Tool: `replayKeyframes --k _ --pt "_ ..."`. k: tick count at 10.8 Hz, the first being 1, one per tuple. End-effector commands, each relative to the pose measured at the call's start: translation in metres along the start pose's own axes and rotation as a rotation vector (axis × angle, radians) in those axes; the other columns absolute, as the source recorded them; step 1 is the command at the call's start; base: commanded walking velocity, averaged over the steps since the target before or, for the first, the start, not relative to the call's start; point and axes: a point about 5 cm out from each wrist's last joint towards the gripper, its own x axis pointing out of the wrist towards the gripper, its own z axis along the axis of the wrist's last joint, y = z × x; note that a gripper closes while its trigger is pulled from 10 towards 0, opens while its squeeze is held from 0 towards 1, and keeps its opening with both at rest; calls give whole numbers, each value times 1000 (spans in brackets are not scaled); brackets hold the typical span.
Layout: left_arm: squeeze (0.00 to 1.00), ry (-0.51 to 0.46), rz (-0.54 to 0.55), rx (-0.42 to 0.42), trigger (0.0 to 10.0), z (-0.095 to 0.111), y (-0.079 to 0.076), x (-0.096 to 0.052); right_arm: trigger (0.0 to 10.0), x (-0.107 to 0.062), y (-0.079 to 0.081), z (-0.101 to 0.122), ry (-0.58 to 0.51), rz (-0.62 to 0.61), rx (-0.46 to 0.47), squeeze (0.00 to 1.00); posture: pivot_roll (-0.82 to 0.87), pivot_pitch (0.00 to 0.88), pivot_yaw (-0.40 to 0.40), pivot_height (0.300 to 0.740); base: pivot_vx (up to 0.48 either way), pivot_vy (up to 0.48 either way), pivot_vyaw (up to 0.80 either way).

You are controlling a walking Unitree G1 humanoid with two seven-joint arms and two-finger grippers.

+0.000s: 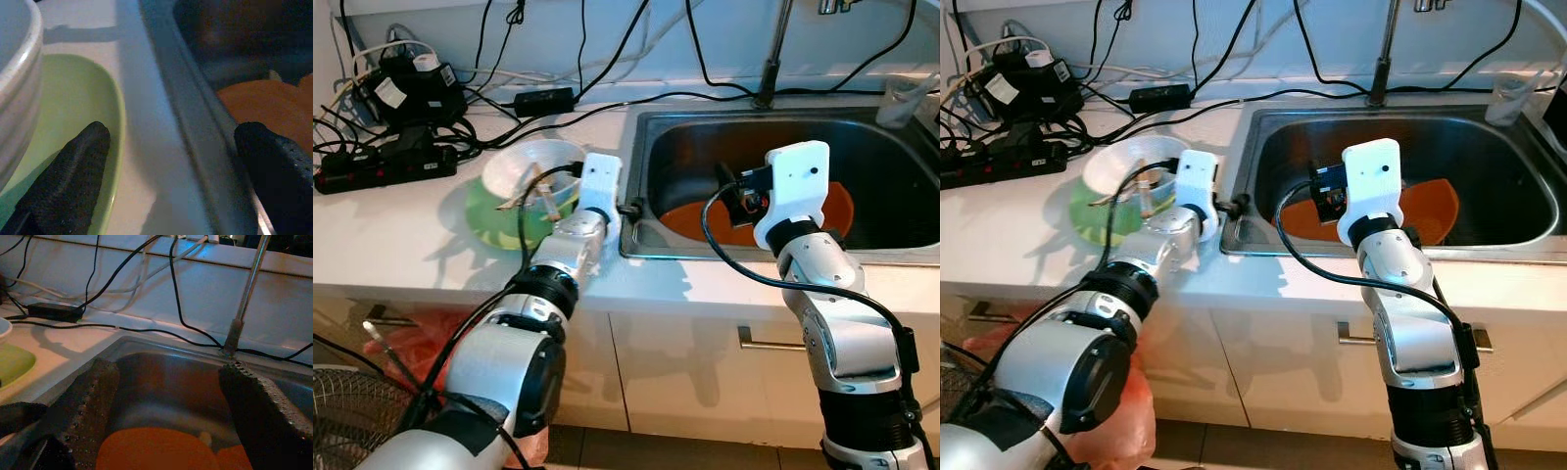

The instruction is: Kitchen organization

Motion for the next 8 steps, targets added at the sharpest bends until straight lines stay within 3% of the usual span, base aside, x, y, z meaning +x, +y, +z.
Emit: replayKeyframes --k 1,4,8 --pt "0 121 -69 -2 10000 -27 -16 0 10000 -2 1 2 -2 1 -11 0 -196 0 124 740 0 0 0" --pt "0 110 -101 14 10000 -23 -27 1 10000 -3 1 2 -1 -6 -11 0 -206 0 133 740 0 0 0" --pt "0 106 -104 19 10000 -22 -28 2 10000 -4 1 1 3 -10 -10 0 -207 0 136 740 0 0 0"
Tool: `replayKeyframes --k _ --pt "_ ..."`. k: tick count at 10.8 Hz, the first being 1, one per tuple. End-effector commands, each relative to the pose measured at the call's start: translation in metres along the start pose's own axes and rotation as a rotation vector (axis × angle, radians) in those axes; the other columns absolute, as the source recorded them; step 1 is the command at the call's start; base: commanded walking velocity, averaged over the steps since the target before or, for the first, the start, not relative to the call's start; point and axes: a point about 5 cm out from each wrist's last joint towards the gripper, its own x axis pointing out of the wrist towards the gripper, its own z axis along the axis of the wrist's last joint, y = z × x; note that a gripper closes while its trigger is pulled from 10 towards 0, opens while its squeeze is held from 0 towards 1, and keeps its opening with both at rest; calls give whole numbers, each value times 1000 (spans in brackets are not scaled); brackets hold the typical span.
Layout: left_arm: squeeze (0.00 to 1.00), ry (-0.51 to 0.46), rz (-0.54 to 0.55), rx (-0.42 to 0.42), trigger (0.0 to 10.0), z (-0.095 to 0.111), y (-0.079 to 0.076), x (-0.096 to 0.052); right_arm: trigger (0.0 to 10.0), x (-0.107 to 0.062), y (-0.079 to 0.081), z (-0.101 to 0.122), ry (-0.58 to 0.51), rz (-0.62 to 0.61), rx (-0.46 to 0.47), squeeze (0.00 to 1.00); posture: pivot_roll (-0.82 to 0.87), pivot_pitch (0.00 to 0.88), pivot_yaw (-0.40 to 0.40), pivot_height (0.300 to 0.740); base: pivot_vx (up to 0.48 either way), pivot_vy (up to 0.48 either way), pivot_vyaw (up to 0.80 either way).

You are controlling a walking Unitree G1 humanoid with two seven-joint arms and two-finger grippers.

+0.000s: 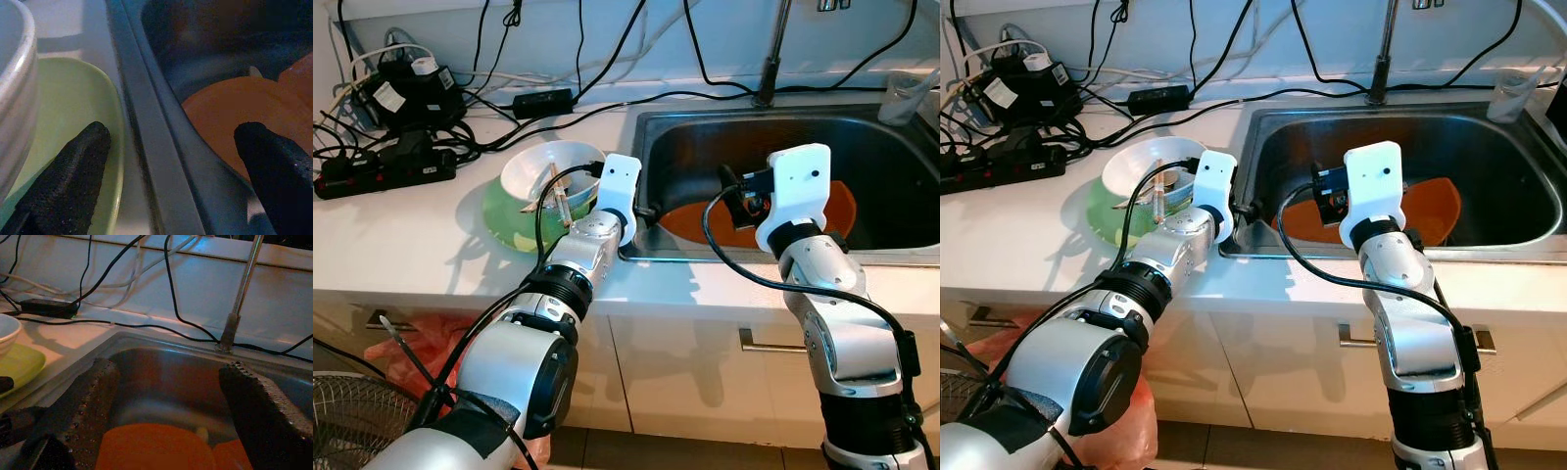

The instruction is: Kitchen organization

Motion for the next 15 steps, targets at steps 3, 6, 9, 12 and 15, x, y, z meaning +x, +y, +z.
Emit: replayKeyframes --k 3,6,9,12,15 --pt "0 61 7 25 10000 -18 1 0 10000 -2 2 3 -8 1 1 0 -204 0 132 740 0 0 0" --pt "0 5 95 38 10000 -11 22 -3 10000 -1 2 2 -9 8 -4 0 -197 0 126 740 0 0 0" --pt "0 -55 153 70 10000 0 31 -4 10000 -1 2 2 -10 9 -6 0 -195 0 124 740 0 0 0" --pt "0 -96 223 64 10000 5 44 -7 10000 -1 1 1 -8 12 -11 0 -192 0 115 740 0 0 0" --pt "0 -91 204 72 10000 2 41 -6 10000 0 1 2 -10 13 -11 0 -191 0 114 740 0 0 0"
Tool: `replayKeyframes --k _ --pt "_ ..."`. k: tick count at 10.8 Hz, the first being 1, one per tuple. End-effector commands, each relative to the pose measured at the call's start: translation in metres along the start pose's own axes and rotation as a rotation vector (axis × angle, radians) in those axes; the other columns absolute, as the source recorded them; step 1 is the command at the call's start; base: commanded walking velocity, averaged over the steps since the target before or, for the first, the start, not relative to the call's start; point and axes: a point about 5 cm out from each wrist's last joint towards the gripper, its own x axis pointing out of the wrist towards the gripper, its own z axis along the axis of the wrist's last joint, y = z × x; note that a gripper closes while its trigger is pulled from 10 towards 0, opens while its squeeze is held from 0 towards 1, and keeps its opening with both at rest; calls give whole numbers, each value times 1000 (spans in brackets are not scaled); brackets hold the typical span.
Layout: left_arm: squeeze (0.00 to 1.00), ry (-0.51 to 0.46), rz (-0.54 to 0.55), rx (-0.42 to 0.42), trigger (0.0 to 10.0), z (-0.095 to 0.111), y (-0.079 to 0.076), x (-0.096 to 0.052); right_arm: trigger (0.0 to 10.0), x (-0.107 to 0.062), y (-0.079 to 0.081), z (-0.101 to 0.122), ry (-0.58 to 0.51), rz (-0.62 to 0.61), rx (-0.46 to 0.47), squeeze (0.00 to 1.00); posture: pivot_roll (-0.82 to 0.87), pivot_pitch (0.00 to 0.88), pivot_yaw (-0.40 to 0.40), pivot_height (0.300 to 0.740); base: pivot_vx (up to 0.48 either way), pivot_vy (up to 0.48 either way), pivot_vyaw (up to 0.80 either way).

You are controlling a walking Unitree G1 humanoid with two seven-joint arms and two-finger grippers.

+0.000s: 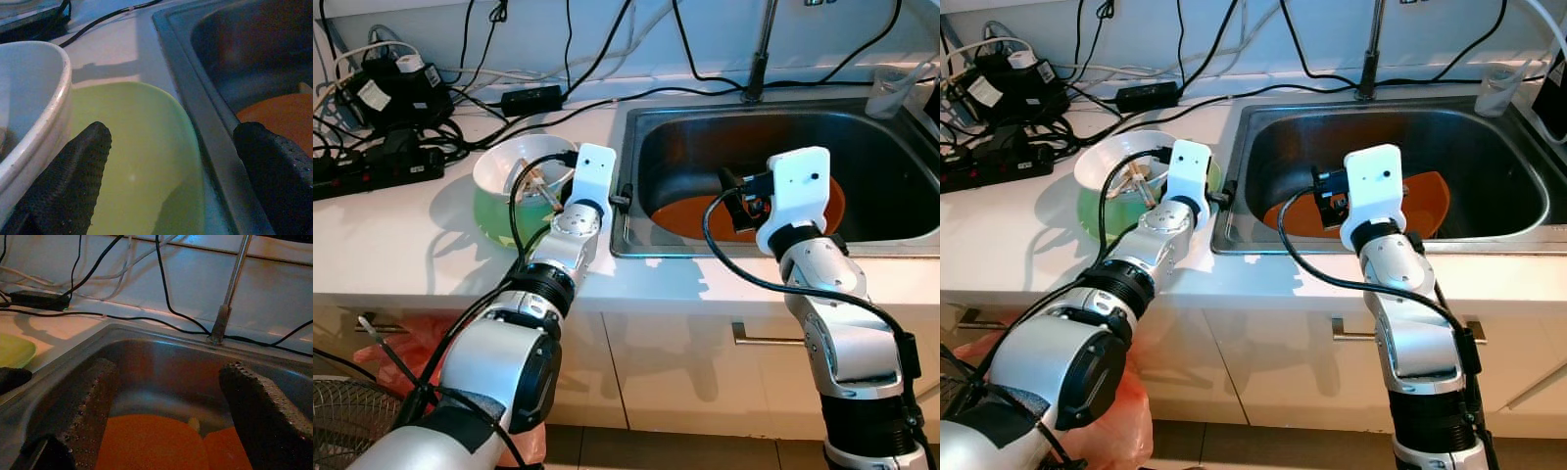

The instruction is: Kitchen organization

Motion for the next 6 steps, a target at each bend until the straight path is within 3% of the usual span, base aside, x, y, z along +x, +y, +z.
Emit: replayKeyframes --k 1,6 --pt "0 12 -14 15 10000 -6 0 -1 10000 1 2 4 -18 9 -6 0 -190 0 116 740 0 0 0" --pt "0 -37 -110 60 10000 -2 -13 -3 10000 2 1 5 -21 4 -6 0 -188 0 117 740 0 0 0"
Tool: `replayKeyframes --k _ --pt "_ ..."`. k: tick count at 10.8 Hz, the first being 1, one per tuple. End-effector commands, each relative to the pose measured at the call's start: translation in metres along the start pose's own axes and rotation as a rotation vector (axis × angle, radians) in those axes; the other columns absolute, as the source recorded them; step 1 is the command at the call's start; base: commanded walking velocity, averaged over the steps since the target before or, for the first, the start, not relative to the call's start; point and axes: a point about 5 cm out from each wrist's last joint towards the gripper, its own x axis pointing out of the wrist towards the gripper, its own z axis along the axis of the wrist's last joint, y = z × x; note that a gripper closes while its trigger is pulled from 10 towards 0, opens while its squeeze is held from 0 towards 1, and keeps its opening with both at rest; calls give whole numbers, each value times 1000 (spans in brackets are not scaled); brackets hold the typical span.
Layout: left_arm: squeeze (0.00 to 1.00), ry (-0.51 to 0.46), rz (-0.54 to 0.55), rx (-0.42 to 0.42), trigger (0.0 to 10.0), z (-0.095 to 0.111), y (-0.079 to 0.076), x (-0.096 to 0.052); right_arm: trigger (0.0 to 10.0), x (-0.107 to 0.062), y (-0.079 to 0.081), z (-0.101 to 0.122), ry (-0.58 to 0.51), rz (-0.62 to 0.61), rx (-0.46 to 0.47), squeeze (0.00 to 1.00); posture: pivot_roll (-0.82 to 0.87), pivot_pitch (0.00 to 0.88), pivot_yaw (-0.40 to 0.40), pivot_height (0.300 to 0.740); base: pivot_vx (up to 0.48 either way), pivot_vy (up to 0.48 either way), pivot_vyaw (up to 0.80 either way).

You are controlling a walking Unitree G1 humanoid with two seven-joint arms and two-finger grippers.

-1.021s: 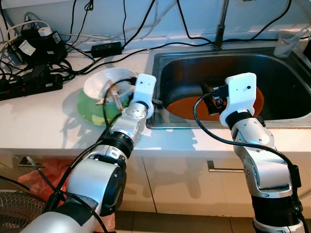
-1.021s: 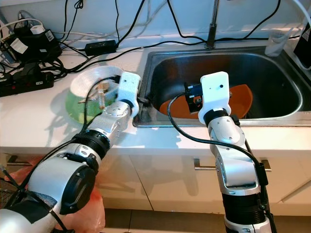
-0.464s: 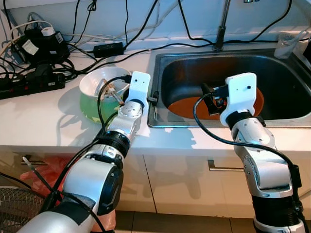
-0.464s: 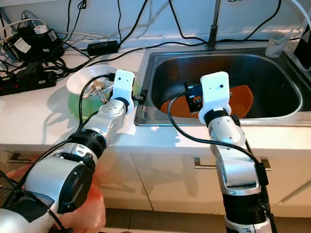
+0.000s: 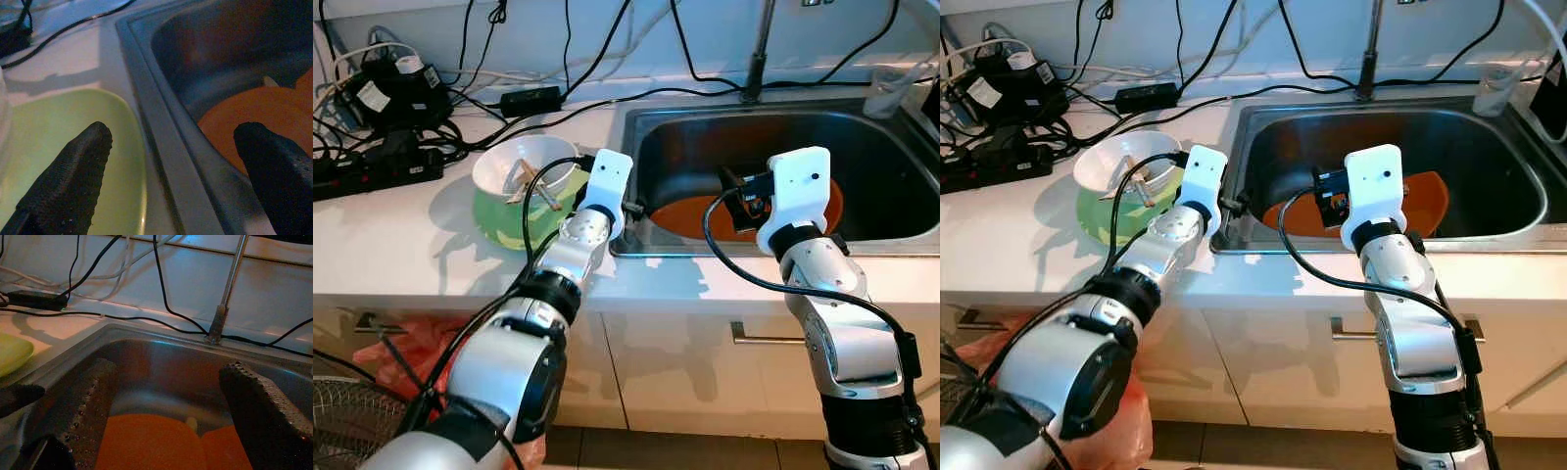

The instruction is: Kitchen organization

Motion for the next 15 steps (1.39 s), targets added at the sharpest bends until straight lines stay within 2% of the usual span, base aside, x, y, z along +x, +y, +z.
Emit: replayKeyframes --k 1,3,5,10,12,15 --pt "0 -24 -3 24 10000 3 4 -1 10000 2 1 5 -23 4 -5 0 -185 0 116 740 0 0 0" --pt "0 -78 -10 45 10000 7 5 -3 10000 3 1 5 -24 5 -5 0 -182 0 116 740 0 0 0" --pt "0 -109 -32 18 10000 9 3 -4 10000 3 0 6 -27 4 -5 0 -182 0 117 740 0 0 0" --pt "0 -240 -117 19 10000 24 -5 -10 10000 5 -1 7 -35 -7 -11 0 -175 0 114 740 0 0 0" --pt "0 -340 -122 15 10000 38 -4 -17 10000 6 -1 8 -41 -9 -14 0 -171 0 113 740 0 0 0" --pt "0 -341 -98 4 10000 36 1 -19 10000 7 0 9 -46 -10 -12 0 -169 0 115 740 0 0 0"
